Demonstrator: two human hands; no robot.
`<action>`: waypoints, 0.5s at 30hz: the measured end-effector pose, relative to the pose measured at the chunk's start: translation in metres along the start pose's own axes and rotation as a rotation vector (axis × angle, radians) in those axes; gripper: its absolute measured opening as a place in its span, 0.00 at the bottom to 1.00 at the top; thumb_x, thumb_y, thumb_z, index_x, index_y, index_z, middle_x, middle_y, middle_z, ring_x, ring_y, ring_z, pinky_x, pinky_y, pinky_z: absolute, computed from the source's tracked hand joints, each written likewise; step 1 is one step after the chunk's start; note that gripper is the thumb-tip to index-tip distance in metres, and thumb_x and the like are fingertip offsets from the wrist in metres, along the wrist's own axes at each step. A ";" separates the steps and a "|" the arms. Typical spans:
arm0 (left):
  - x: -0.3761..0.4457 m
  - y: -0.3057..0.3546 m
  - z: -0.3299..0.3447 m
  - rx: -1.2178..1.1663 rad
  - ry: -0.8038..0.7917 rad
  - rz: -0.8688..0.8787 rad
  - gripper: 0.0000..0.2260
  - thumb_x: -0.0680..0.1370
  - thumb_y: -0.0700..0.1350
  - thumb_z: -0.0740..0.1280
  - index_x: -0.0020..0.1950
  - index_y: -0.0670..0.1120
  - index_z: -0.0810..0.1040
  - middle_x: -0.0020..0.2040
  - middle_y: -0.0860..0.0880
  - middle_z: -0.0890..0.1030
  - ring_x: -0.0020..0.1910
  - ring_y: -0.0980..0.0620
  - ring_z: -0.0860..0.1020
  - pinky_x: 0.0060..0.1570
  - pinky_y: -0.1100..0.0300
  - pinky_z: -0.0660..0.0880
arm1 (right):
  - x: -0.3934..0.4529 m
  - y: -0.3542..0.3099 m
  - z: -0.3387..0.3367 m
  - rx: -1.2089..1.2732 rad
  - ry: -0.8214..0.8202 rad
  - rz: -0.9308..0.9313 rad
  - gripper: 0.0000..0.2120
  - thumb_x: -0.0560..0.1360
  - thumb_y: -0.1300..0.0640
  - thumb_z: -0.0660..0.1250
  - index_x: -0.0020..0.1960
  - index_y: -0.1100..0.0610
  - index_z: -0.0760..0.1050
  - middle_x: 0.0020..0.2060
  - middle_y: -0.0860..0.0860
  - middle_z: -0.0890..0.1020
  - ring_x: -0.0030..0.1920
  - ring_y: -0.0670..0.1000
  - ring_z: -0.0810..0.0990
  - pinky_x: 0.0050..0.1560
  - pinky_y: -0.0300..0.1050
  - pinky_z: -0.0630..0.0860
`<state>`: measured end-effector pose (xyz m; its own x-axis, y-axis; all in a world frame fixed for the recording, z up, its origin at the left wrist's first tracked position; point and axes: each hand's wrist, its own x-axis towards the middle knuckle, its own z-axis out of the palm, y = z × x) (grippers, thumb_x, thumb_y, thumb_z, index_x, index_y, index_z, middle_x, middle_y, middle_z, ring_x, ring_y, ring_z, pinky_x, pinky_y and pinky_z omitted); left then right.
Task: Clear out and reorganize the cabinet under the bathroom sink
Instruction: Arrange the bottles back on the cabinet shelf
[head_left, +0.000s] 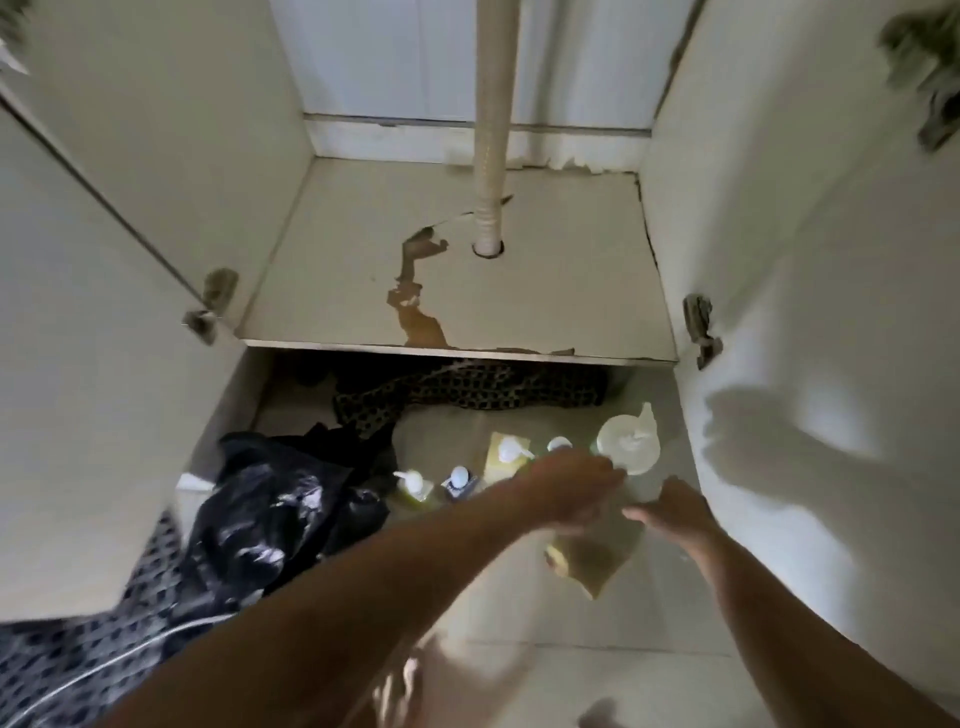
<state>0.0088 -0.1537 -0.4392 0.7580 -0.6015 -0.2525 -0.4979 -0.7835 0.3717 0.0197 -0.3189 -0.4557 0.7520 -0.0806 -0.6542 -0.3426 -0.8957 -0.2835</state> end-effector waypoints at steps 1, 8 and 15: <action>0.027 -0.016 0.001 -0.026 0.095 -0.060 0.20 0.76 0.41 0.62 0.68 0.43 0.69 0.62 0.43 0.77 0.58 0.42 0.77 0.54 0.50 0.75 | 0.027 0.007 0.005 0.020 0.047 -0.030 0.25 0.71 0.54 0.72 0.64 0.63 0.71 0.59 0.60 0.78 0.56 0.56 0.77 0.49 0.38 0.68; 0.123 -0.070 0.021 -0.177 0.028 -0.221 0.16 0.74 0.44 0.69 0.58 0.39 0.74 0.53 0.43 0.78 0.49 0.45 0.77 0.42 0.57 0.73 | 0.150 0.038 0.009 -0.073 0.060 -0.230 0.37 0.58 0.49 0.82 0.64 0.55 0.72 0.57 0.53 0.79 0.53 0.54 0.78 0.52 0.45 0.74; 0.132 -0.073 0.052 -0.077 -0.102 -0.308 0.07 0.75 0.47 0.65 0.40 0.47 0.70 0.39 0.48 0.74 0.48 0.42 0.80 0.44 0.52 0.75 | 0.134 0.017 0.023 -0.011 0.161 -0.157 0.50 0.60 0.50 0.80 0.73 0.61 0.56 0.66 0.60 0.69 0.64 0.61 0.72 0.62 0.49 0.71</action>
<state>0.1226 -0.1842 -0.5460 0.8202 -0.3532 -0.4500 -0.2155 -0.9194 0.3289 0.1016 -0.3354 -0.5639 0.8763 -0.0074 -0.4817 -0.2082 -0.9074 -0.3649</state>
